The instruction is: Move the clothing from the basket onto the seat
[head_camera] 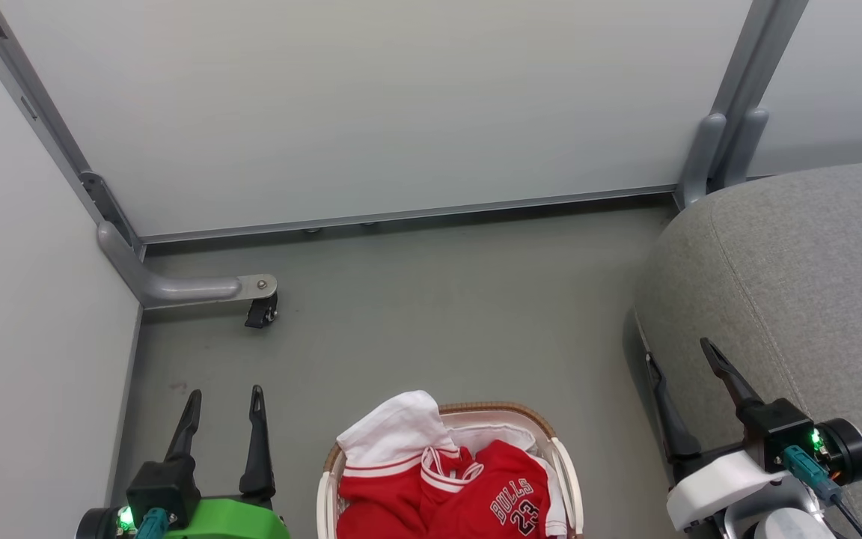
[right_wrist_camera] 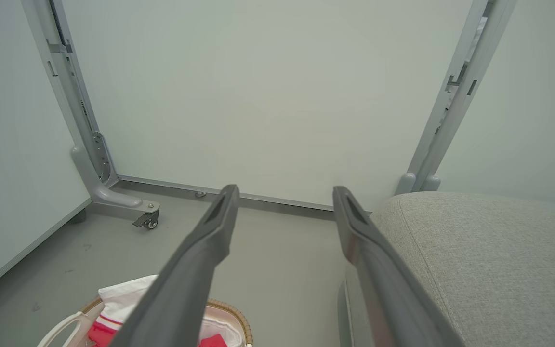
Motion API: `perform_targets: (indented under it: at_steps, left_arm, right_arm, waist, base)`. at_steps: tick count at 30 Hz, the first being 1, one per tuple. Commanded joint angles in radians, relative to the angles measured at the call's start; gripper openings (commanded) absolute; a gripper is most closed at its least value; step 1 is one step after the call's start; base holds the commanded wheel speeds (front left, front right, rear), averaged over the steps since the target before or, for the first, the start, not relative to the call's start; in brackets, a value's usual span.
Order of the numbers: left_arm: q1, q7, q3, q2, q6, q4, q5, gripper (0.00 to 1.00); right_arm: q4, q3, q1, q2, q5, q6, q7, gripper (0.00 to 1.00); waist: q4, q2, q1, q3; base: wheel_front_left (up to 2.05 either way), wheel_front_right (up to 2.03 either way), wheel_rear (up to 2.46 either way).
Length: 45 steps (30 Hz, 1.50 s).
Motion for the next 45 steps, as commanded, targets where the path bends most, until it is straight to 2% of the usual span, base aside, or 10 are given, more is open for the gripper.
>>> perform_targets:
  at_steps: [1, 18, 24, 30, 34, 39, 45]
  left_arm:
    - [0.014, 0.0, -0.001, 0.007, 0.005, 0.001, 0.004, 1.0]
    - [0.011, 0.0, -0.005, 0.007, -0.003, 0.018, -0.001, 1.0]
    - [-0.008, 0.0, -0.026, 0.006, -0.017, 0.016, 0.038, 1.0]
    - [-0.089, 0.0, -0.067, 0.006, -0.035, 0.049, 0.085, 1.0]
    - [-0.193, 0.0, -0.108, 0.006, -0.053, 0.118, 0.116, 1.0]
    - [-0.363, 0.0, -0.187, 0.007, -0.085, 0.291, 0.146, 1.0]
    - [-0.536, 0.0, -0.304, 0.007, -0.101, 0.502, 0.168, 1.0]
  right_arm:
    - [-0.004, -0.001, 0.009, -0.006, -0.004, 0.0, -0.005, 1.0]
    - [-0.007, -0.007, 0.006, -0.006, 0.008, 0.0, -0.005, 1.0]
    - [-0.017, -0.011, -0.009, -0.006, 0.006, 0.0, -0.005, 1.0]
    - [-0.034, -0.021, -0.055, -0.006, -0.003, 0.0, -0.005, 1.0]
    - [-0.053, -0.032, -0.118, -0.005, -0.001, 0.0, -0.005, 1.0]
    - [-0.066, -0.05, -0.206, -0.005, 0.017, 0.0, -0.004, 1.0]
    - [-0.073, -0.064, -0.281, -0.004, 0.03, 0.0, -0.004, 1.0]
  waist:
    - [0.0, 0.0, 0.0, 0.0]
    - [-0.004, 0.0, 0.0, 0.005]
    - [-0.012, 0.0, 0.0, 0.031]
    - [-0.038, 0.0, 0.0, 0.14]
    - [-0.067, 0.0, 0.0, 0.267]
    - [-0.109, 0.0, 0.0, 0.437]
    - [-0.164, 0.0, 0.0, 0.577]
  base:
    - [0.0, 0.0, 0.0]
    - [0.0, 0.0, 0.0]
    - [0.0, 0.0, 0.0]
    - [0.0, 0.0, 0.0]
    - [0.0, 0.0, 0.0]
    - [0.0, 0.0, 0.0]
    - [0.0, 0.0, 0.0]
